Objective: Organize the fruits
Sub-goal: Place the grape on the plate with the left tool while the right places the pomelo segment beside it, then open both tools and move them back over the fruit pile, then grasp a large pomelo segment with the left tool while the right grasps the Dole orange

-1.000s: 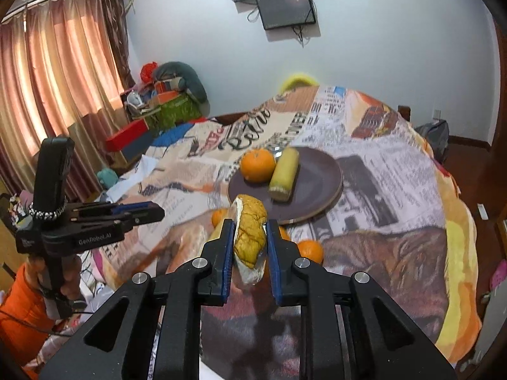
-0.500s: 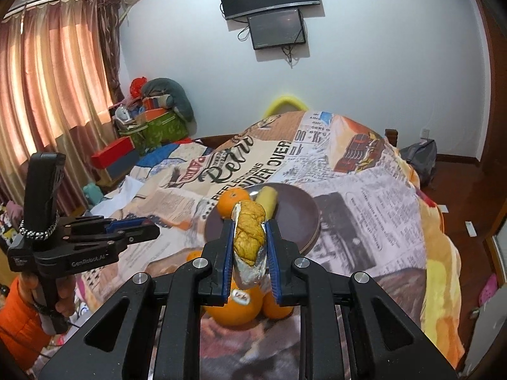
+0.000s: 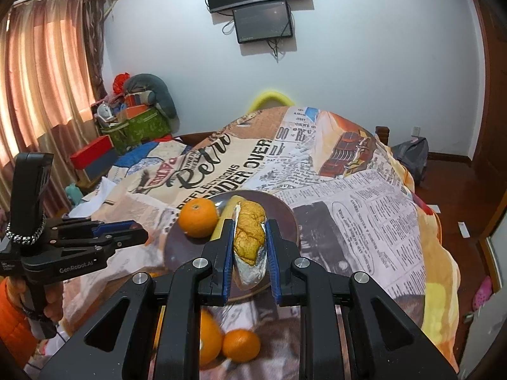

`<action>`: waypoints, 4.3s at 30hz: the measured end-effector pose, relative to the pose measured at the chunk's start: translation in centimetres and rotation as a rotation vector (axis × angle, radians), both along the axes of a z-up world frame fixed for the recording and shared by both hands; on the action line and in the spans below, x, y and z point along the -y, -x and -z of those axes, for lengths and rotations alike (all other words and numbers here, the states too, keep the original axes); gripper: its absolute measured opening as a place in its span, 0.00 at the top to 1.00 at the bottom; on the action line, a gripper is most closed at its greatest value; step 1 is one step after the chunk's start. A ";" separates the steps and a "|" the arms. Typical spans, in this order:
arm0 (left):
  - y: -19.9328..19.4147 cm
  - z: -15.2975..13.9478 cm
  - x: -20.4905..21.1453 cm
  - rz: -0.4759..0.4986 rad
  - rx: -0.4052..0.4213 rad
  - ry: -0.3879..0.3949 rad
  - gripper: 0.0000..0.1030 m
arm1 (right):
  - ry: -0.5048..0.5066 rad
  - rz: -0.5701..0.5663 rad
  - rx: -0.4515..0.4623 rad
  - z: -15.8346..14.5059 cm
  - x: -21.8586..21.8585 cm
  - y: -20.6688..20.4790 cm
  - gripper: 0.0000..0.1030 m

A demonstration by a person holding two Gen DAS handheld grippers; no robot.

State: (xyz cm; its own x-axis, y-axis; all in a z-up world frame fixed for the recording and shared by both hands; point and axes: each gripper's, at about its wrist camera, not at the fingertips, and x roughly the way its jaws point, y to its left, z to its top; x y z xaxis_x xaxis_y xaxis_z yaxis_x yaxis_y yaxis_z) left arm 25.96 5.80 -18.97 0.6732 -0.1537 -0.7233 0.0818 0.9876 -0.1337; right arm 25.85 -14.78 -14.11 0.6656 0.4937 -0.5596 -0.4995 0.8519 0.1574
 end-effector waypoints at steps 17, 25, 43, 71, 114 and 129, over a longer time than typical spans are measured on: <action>-5.1 3.1 -1.4 -0.003 -0.051 -0.020 0.79 | -0.010 0.037 0.008 1.5 -2.2 -6.8 0.83; -5.5 3.8 -1.4 0.003 -0.073 -0.011 0.78 | 0.010 0.021 -0.046 3.5 -2.8 -7.4 0.83; -5.4 4.3 -1.0 0.019 -0.122 0.006 0.67 | 0.087 -0.045 -0.184 6.4 -2.5 -6.0 0.81; 2.4 -2.3 -1.6 -0.045 -0.013 -0.008 0.55 | 0.057 -0.028 -0.062 -0.1 -0.9 1.2 0.64; 9.2 4.2 0.2 -0.044 -0.147 -0.101 0.34 | 0.088 -0.068 -0.193 5.2 -0.5 8.7 0.54; 8.6 5.2 -0.3 -0.027 -0.189 -0.042 0.52 | 0.048 -0.091 -0.258 6.6 -2.1 6.8 0.48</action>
